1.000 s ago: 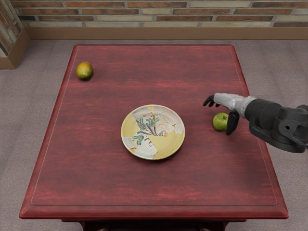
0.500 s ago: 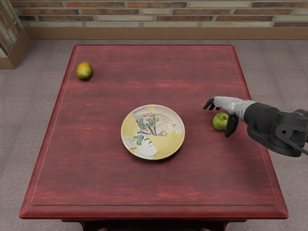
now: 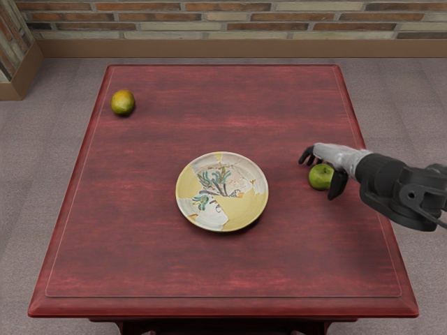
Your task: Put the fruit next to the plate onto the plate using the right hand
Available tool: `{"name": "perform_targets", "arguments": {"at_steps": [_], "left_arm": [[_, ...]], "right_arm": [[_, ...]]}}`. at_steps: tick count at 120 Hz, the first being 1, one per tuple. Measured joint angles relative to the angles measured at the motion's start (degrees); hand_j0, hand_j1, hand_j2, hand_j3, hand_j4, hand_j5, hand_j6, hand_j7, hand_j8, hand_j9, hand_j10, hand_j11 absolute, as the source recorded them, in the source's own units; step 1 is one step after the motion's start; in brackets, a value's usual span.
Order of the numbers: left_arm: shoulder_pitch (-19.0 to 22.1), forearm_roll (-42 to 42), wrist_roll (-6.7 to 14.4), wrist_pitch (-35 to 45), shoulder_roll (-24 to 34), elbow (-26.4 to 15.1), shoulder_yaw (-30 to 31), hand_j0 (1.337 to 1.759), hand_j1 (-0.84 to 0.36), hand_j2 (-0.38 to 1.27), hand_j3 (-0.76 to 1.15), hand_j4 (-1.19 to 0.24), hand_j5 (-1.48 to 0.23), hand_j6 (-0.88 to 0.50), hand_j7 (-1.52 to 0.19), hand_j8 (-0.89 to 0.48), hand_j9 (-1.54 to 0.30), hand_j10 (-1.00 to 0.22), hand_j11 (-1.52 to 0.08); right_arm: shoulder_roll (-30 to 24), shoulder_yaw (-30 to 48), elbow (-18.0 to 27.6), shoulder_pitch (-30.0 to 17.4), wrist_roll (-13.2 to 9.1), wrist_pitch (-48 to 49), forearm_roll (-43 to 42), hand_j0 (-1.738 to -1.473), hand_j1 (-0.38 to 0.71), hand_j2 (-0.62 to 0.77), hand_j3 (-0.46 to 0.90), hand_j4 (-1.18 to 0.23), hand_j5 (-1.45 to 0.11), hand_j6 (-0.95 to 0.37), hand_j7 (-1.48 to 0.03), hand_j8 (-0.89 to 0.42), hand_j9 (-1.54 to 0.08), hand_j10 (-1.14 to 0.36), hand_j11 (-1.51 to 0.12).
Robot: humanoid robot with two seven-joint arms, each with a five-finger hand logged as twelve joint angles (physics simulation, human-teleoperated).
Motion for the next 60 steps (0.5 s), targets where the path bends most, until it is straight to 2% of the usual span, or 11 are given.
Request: {"name": "perform_targets", "arguments": {"at_steps": [31, 50, 60], "left_arm": [[0.0, 0.0, 0.0, 0.0, 0.0, 0.0, 0.0, 1.658, 0.34, 0.00, 0.00, -0.01, -0.01, -0.01, -0.01, -0.01, -0.01, -0.01, -0.01], [0.0, 0.0, 0.0, 0.0, 0.0, 0.0, 0.0, 1.658, 0.34, 0.00, 0.00, -0.01, -0.01, -0.01, -0.01, -0.01, -0.01, -0.01, -0.01], [0.0, 0.0, 0.0, 0.0, 0.0, 0.0, 0.0, 1.658, 0.34, 0.00, 0.00, -0.01, -0.01, -0.01, -0.01, -0.01, -0.01, -0.01, -0.01]], "right_arm": [[0.0, 0.1, -0.1, -0.5, 0.0, 0.0, 0.3, -1.658, 0.21, -0.09, 0.00, -0.47, -0.61, -0.47, -0.61, -0.43, -0.61, -0.47, -0.61], [0.0, 0.2, -0.1, -0.7, 0.0, 0.0, 0.7, -1.653, 0.27, 0.07, 0.00, -0.61, -0.77, -0.44, -0.78, -0.39, -0.78, -0.60, -0.78], [0.1, 0.4, -0.2, -0.7, 0.0, 0.0, 1.2, -1.651, 0.29, 0.16, 0.00, -0.67, -0.88, -0.43, -0.88, -0.35, -0.90, -0.59, -0.90]]}}
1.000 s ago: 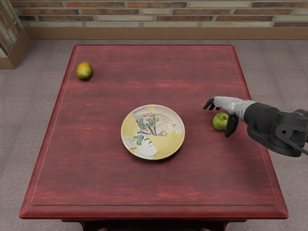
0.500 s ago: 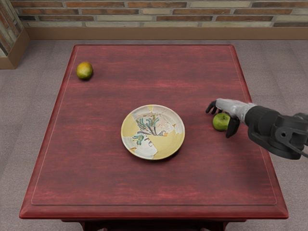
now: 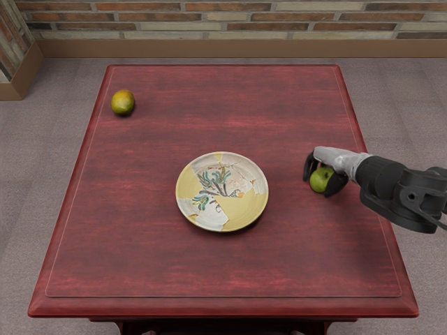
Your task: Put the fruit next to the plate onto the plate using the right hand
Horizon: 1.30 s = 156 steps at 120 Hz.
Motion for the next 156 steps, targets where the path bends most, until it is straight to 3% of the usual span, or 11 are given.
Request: {"name": "perform_targets", "arguments": {"at_steps": [13, 16, 29, 39, 52, 89, 112, 127, 134, 150, 156], "left_arm": [[-0.1, 0.0, 0.0, 0.0, 0.0, 0.0, 0.0, 1.658, 0.34, 0.00, 0.00, -0.01, -0.01, -0.01, -0.01, -0.01, -0.01, -0.01, -0.01], [0.0, 0.0, 0.0, 0.0, 0.0, 0.0, 0.0, 1.658, 0.34, 0.00, 0.00, -0.01, -0.01, -0.01, -0.01, -0.01, -0.01, -0.01, -0.01], [0.0, 0.0, 0.0, 0.0, 0.0, 0.0, 0.0, 1.658, 0.34, 0.00, 0.00, -0.01, -0.01, -0.01, -0.01, -0.01, -0.01, -0.01, -0.01], [0.0, 0.0, 0.0, 0.0, 0.0, 0.0, 0.0, 1.658, 0.34, 0.00, 0.00, -0.01, -0.01, -0.01, -0.01, -0.01, -0.01, -0.01, -0.01], [0.0, 0.0, 0.0, 0.0, 0.0, 0.0, 0.0, 1.658, 0.34, 0.00, 0.00, -0.01, -0.01, -0.01, -0.01, -0.01, -0.01, -0.01, -0.01], [0.0, 0.0, 0.0, 0.0, 0.0, 0.0, 0.0, 1.658, 0.34, 0.00, 0.00, -0.01, -0.01, -0.01, -0.01, -0.01, -0.01, -0.01, -0.01], [0.0, 0.0, 0.0, 0.0, 0.0, 0.0, 0.0, 1.658, 0.34, 0.00, 0.00, -0.01, -0.01, -0.01, -0.01, -0.01, -0.01, -0.01, -0.01], [0.0, 0.0, 0.0, 0.0, 0.0, 0.0, 0.0, 1.658, 0.34, 0.00, 0.00, -0.01, -0.01, -0.01, -0.01, -0.01, -0.01, -0.01, -0.01], [0.0, 0.0, 0.0, 0.0, 0.0, 0.0, 0.0, 1.658, 0.34, 0.00, 0.00, -0.01, -0.01, -0.01, -0.01, -0.01, -0.01, -0.01, -0.01], [0.0, 0.0, 0.0, 0.0, 0.0, 0.0, 0.0, 1.658, 0.34, 0.00, 0.00, -0.01, -0.01, -0.01, -0.01, -0.01, -0.01, -0.01, -0.01], [0.0, 0.0, 0.0, 0.0, 0.0, 0.0, 0.0, 1.658, 0.34, 0.00, 0.00, -0.01, -0.01, -0.01, -0.01, -0.01, -0.01, -0.01, -0.01]], "right_arm": [[0.0, 0.3, -0.2, 0.1, 0.0, 0.1, 0.8, -1.649, 0.33, 0.23, 0.00, -0.74, -1.02, -0.36, -0.98, -0.28, -1.03, -0.55, -1.04], [0.0, 0.3, -0.3, 0.2, 0.0, 0.1, 1.0, -1.649, 0.35, 0.31, 0.00, -0.75, -1.04, -0.35, -1.00, -0.26, -1.05, -0.54, -1.06], [0.0, 0.6, -0.4, 0.9, 0.1, 0.2, 1.7, -1.648, 0.37, 0.29, 0.00, -0.78, -1.11, -0.30, -1.06, -0.21, -1.12, -0.52, -1.13], [0.3, 0.9, -0.5, 2.1, 0.1, 0.3, 2.7, -1.647, 0.35, 0.30, 0.00, -0.78, -1.14, -0.31, -1.08, -0.24, -1.15, -0.59, -1.16], [2.6, 1.1, -0.5, 4.8, 0.1, 0.3, 3.9, -1.647, 0.32, 0.32, 0.00, -0.78, -1.16, -0.34, -1.10, -0.29, -1.17, -0.67, -1.18], [11.1, 1.9, -0.3, 11.9, 0.1, 0.7, 7.2, -1.652, 0.31, 0.31, 0.00, -0.80, -1.25, -0.33, -1.13, -0.25, -1.25, -0.65, -1.25], [17.1, 2.0, -0.3, 12.6, 0.1, 0.8, 7.7, -1.654, 0.31, 0.32, 0.00, -0.80, -1.27, -0.32, -1.13, -0.25, -1.26, -0.65, -1.26], [18.1, 1.6, -0.4, 10.2, 0.1, 0.8, 7.6, -1.656, 0.31, 0.31, 0.00, -0.80, -1.28, -0.32, -1.13, -0.24, -1.27, -0.64, -1.27], [18.3, 1.5, -0.5, 9.0, 0.1, 0.8, 7.4, -1.657, 0.34, 0.39, 0.00, -0.80, -1.28, -0.31, -1.13, -0.24, -1.27, -0.67, -1.28], [18.5, 1.2, -0.8, 7.3, 0.0, 0.7, 6.9, -1.656, 0.34, 0.41, 0.00, -0.81, -1.27, -0.32, -1.13, -0.29, -1.24, -0.74, -1.25], [18.7, 1.3, -0.8, 7.0, 0.0, 0.5, 7.0, -1.656, 0.22, 0.35, 0.00, -0.67, -1.04, -0.27, -0.93, -0.24, -1.02, -0.61, -1.03]]}}
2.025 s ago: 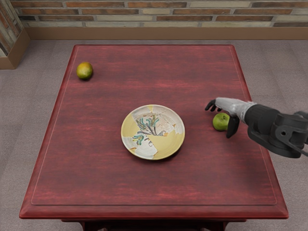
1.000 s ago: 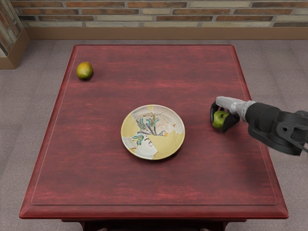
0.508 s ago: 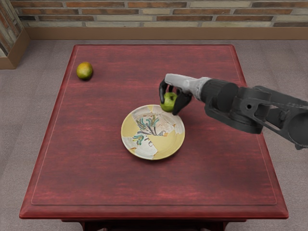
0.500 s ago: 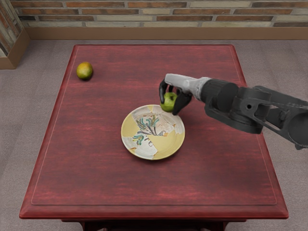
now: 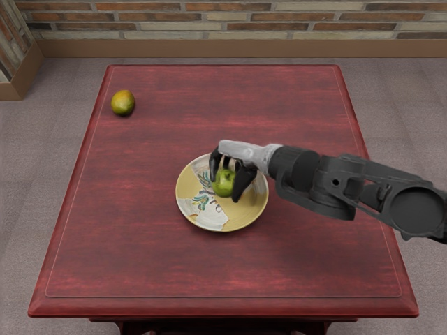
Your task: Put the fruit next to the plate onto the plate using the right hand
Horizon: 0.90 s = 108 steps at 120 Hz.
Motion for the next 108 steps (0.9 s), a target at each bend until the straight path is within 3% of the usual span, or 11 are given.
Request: {"name": "perform_targets", "arguments": {"at_steps": [16, 37, 63, 88, 108], "left_arm": [[0.0, 0.0, 0.0, 0.0, 0.0, 0.0, 0.0, 1.658, 0.34, 0.00, 0.00, -0.01, -0.01, -0.01, -0.01, -0.01, -0.01, -0.01, -0.01], [0.0, 0.0, 0.0, 0.0, 0.0, 0.0, 0.0, 1.658, 0.34, 0.00, 0.00, -0.01, -0.01, -0.01, -0.01, -0.01, -0.01, -0.01, -0.01], [0.0, 0.0, 0.0, 0.0, 0.0, 0.0, 0.0, 1.658, 0.34, 0.00, 0.00, -0.01, -0.01, -0.01, -0.01, -0.01, -0.01, -0.01, -0.01], [-0.2, 0.0, 0.0, 0.0, 0.0, -0.3, 0.0, 1.658, 0.34, 0.00, 0.00, -0.01, -0.01, -0.01, -0.01, -0.01, -0.01, -0.01, -0.01], [-0.3, 0.1, 0.0, 0.0, 0.0, -0.5, -0.2, 1.658, 0.34, 0.00, 0.00, -0.01, -0.01, -0.01, -0.01, -0.01, -0.01, -0.01, -0.01]], "right_arm": [[0.2, 1.0, 0.2, 0.1, 0.0, 0.3, 1.8, -1.657, -0.05, 0.18, 0.00, -0.35, -0.54, -0.14, -0.48, -0.13, -0.53, -0.32, -0.53], [-2.8, 8.1, 0.3, 0.4, 0.0, 5.7, 12.0, -1.658, -0.22, 0.08, 0.00, -0.15, -0.23, -0.06, -0.21, -0.05, -0.22, -0.14, -0.23], [-18.1, 15.3, -0.1, 0.1, 0.0, 24.6, 37.8, -1.658, -0.31, 0.03, 0.00, -0.05, -0.08, -0.02, -0.07, -0.02, -0.08, -0.05, -0.08], [-30.0, 17.2, -3.2, -0.5, 0.0, 28.1, 51.5, -1.658, -0.33, 0.01, 0.00, -0.02, -0.03, -0.01, -0.03, -0.01, -0.03, -0.02, -0.03], [-34.9, 17.8, -5.2, -0.6, 0.0, 28.5, 58.2, -1.658, -0.34, 0.00, 0.00, -0.01, -0.01, -0.01, -0.01, 0.00, -0.01, -0.01, -0.01]]}}
